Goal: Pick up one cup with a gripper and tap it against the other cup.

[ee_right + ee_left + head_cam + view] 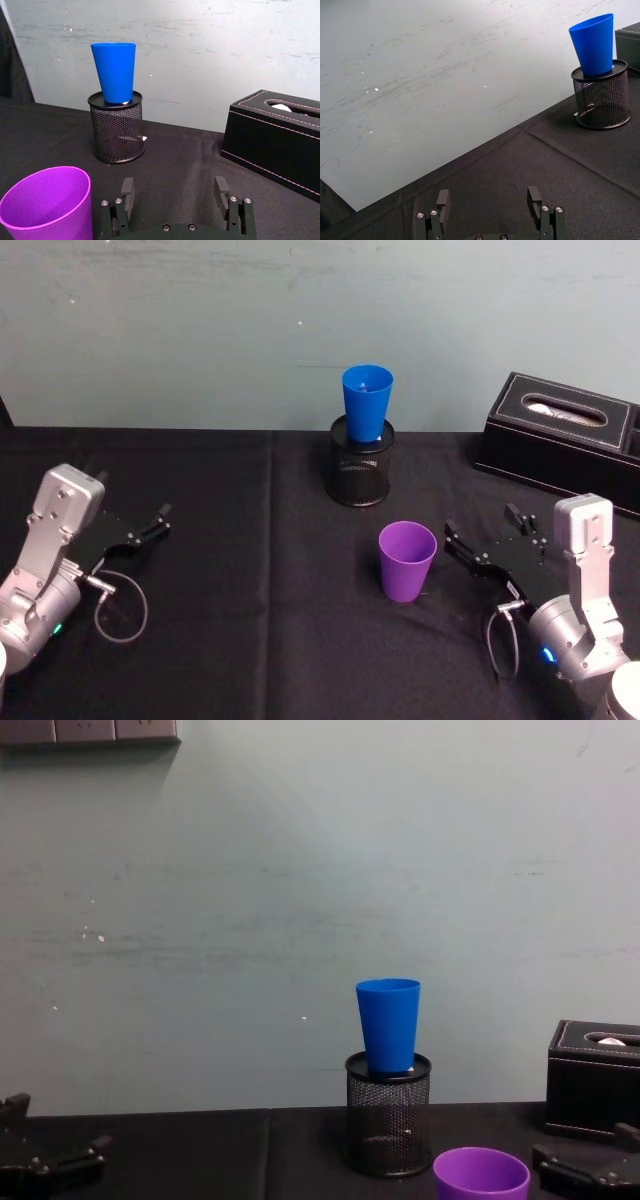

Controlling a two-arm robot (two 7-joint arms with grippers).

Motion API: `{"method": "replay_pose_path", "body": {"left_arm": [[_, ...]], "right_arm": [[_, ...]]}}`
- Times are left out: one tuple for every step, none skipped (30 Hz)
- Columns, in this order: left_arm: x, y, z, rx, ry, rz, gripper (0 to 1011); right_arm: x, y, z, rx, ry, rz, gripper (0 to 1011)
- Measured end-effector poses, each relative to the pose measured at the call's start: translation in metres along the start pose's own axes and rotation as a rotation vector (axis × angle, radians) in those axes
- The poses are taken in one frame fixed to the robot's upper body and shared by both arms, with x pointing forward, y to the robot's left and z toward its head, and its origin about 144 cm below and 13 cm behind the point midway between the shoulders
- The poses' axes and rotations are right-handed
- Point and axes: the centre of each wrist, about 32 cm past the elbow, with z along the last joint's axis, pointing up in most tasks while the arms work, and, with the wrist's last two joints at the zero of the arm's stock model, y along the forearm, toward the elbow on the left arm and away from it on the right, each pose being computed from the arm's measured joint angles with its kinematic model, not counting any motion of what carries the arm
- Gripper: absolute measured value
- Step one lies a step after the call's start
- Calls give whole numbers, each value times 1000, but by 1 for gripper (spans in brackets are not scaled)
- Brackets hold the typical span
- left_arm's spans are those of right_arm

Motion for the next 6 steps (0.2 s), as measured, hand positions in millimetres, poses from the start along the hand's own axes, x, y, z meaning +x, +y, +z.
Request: {"method": "replay_pose_path", "body": {"left_arm": [[0, 0, 0, 0, 0, 0, 1011], [0, 0, 0, 0, 0, 0, 1011], [0, 0, 0, 0, 0, 0, 1012], [0, 0, 0, 0, 0, 0, 1011], [0, 0, 0, 0, 0, 0, 1012], [0, 0, 0, 0, 0, 0, 1012]], "right_arm": [[0, 0, 0, 0, 0, 0, 1004], [0, 0, 0, 0, 0, 0, 1004], [0, 0, 0, 0, 0, 0, 1004], [0, 0, 0, 0, 0, 0, 1004], [0, 0, 0, 0, 0, 0, 1004], [0, 0, 0, 0, 0, 0, 1004]]}}
